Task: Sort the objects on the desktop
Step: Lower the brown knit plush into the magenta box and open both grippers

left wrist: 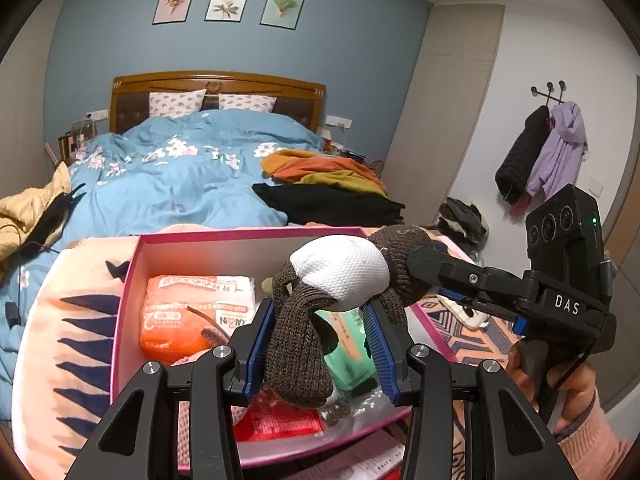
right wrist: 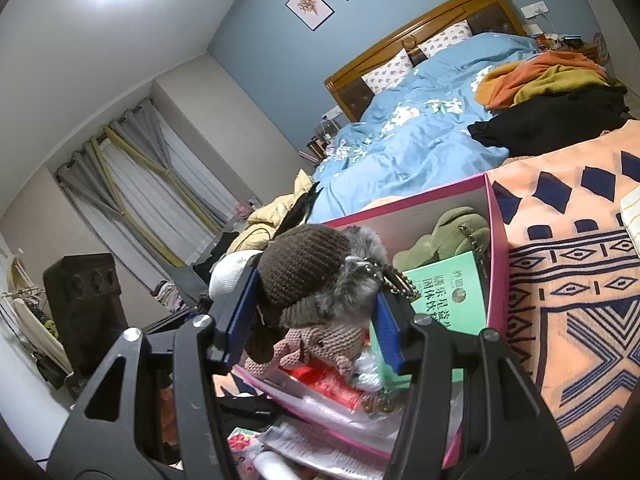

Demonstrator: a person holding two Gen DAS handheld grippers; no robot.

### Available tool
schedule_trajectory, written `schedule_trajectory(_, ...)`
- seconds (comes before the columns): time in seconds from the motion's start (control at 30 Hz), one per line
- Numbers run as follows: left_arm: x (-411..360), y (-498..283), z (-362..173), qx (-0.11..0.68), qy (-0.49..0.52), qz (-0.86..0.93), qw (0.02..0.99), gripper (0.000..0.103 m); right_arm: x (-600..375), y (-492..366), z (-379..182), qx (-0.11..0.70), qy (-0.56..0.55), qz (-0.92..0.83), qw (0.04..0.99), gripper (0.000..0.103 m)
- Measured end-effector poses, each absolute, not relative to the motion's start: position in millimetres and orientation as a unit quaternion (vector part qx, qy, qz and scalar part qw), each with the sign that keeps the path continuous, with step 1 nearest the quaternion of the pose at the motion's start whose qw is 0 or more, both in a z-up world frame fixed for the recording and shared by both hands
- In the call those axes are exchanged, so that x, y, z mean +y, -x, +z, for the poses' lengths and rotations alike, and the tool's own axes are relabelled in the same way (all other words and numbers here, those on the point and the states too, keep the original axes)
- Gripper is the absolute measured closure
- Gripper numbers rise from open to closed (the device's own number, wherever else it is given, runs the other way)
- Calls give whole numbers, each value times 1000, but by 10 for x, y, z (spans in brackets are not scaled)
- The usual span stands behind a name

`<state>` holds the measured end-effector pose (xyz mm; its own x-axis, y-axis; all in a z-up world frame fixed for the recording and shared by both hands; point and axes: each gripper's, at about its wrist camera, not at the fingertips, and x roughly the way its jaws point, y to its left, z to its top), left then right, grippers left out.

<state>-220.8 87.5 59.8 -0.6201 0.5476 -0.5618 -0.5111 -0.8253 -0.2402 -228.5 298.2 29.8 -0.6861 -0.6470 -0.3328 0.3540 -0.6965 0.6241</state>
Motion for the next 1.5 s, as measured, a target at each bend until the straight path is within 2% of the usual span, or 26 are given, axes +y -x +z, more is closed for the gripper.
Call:
schedule_trajectory(0.93,801,2940,318,-78,377,892,238,59,2808,3132,73,-278,-356,-861,235,47)
schedule_trajectory(1.5,814,3171,149,-89,403,888,203,59,2695,3444,-72,-235,-424,-855,185,46)
